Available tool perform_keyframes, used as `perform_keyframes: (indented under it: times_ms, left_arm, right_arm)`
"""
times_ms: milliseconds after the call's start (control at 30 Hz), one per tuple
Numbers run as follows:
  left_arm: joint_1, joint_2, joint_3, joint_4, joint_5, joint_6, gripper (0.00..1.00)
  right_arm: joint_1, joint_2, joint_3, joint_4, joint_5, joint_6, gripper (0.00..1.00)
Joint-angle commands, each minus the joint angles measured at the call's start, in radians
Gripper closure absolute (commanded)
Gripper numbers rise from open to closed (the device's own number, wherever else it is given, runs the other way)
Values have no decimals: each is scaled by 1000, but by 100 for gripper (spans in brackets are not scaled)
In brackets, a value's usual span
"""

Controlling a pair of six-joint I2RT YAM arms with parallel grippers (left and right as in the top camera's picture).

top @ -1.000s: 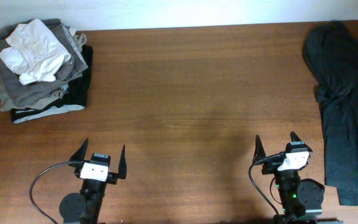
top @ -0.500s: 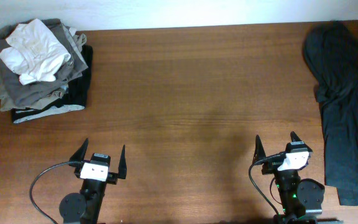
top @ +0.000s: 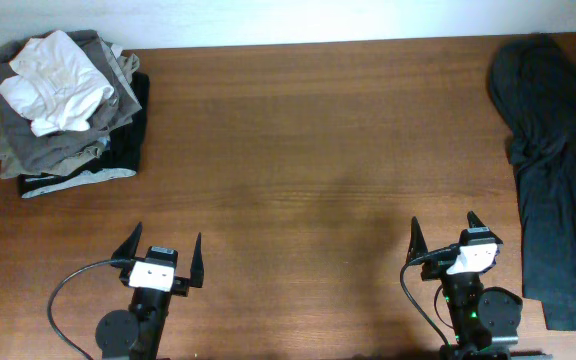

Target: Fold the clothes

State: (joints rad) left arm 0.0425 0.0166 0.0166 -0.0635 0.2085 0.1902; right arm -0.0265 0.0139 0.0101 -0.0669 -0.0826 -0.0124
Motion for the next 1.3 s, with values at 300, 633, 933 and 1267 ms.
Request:
perform_keyframes:
  times_ms: [300, 633, 933, 1267]
  left_arm:
    - [6, -10, -8, 1, -7, -10, 1]
    - [6, -10, -8, 1, -7, -10, 1]
    - [6, -10, -8, 1, -7, -10, 1]
    - [6, -10, -8, 1, -7, -10, 1]
  right_arm:
    - [-6, -8, -5, 133, -470, -6, 1]
    - [-7, -8, -5, 328, -827, -5, 1]
    - [-7, -6, 74, 394, -516, 148, 1]
    - [-7, 350, 450, 182, -174, -64, 1]
